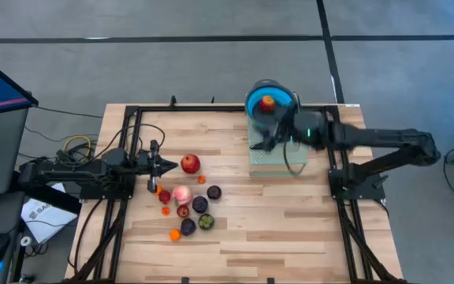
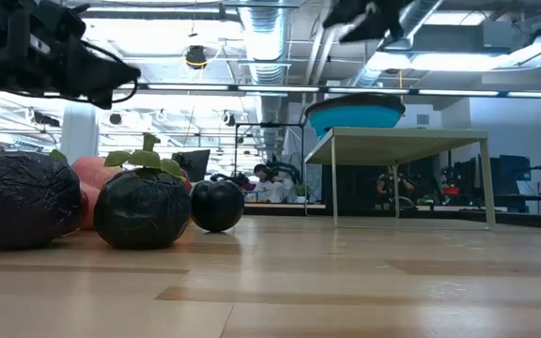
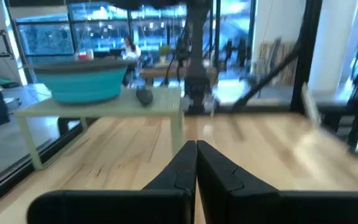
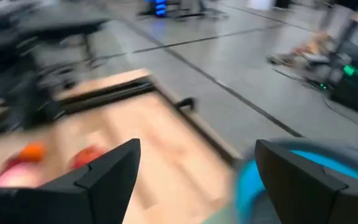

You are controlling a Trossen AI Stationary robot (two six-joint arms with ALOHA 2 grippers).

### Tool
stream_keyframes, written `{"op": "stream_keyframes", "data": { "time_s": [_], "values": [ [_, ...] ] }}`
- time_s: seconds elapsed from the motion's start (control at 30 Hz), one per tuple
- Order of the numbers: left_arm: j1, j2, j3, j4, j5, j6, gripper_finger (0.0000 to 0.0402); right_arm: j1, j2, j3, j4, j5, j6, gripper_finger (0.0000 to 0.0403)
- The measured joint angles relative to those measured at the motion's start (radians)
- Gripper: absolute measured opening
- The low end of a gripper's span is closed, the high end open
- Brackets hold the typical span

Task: Pick & Place Fruit
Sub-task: Put the top red pomegranate into the blue strainer bowl on the shelf

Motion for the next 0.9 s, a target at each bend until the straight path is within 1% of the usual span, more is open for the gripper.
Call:
{"op": "stream_keyframes", "data": {
  "time_s": [0.13, 0.23, 0.3, 0.4, 0.53, 0.6, 0.7, 0.77, 0.83, 0.9],
  "values": [
    [-0.004, 0.001, 0.000, 0.036, 0.005, -0.027, 0.0004, 0.275, 0.071, 0.000, -0.010, 0.159, -0.012, 0.0310],
    [-0.038, 0.036, 0.007, 0.031, -0.005, -0.013, 0.0004, 0.432, 0.163, 0.000, -0.008, 0.227, 0.043, 0.0310],
    [-0.080, 0.087, 0.033, 0.022, -0.033, 0.011, 0.0004, 0.511, 0.235, 0.000, 0.003, 0.258, 0.110, 0.0310],
    [-0.159, 0.201, 0.103, -0.010, -0.105, 0.075, 0.0004, 0.599, 0.350, 0.000, 0.037, 0.286, 0.226, 0.0310],
    [-0.244, 0.379, 0.239, -0.233, -0.269, 0.107, 0.0024, 0.675, 0.497, 0.000, 0.105, 0.352, 0.386, 0.0310],
    [-0.266, 0.465, 0.304, -0.342, -0.325, 0.100, 0.0048, 0.699, 0.561, 0.000, 0.152, 0.397, 0.458, 0.0310],
    [-0.274, 0.566, 0.374, -0.428, -0.345, 0.064, 0.0101, 0.719, 0.644, 0.000, 0.216, 0.476, 0.529, 0.0310],
    [-0.273, 0.610, 0.403, -0.445, -0.350, 0.032, 0.0146, 0.722, 0.686, 0.000, 0.249, 0.519, 0.553, 0.0310],
    [-0.273, 0.631, 0.424, -0.464, -0.360, 0.006, 0.0195, 0.717, 0.713, 0.000, 0.277, 0.541, 0.556, 0.0310],
    [-0.271, 0.637, 0.447, -0.527, -0.368, -0.003, 0.0246, 0.706, 0.734, 0.000, 0.301, 0.544, 0.557, 0.0310]
  ]
}}
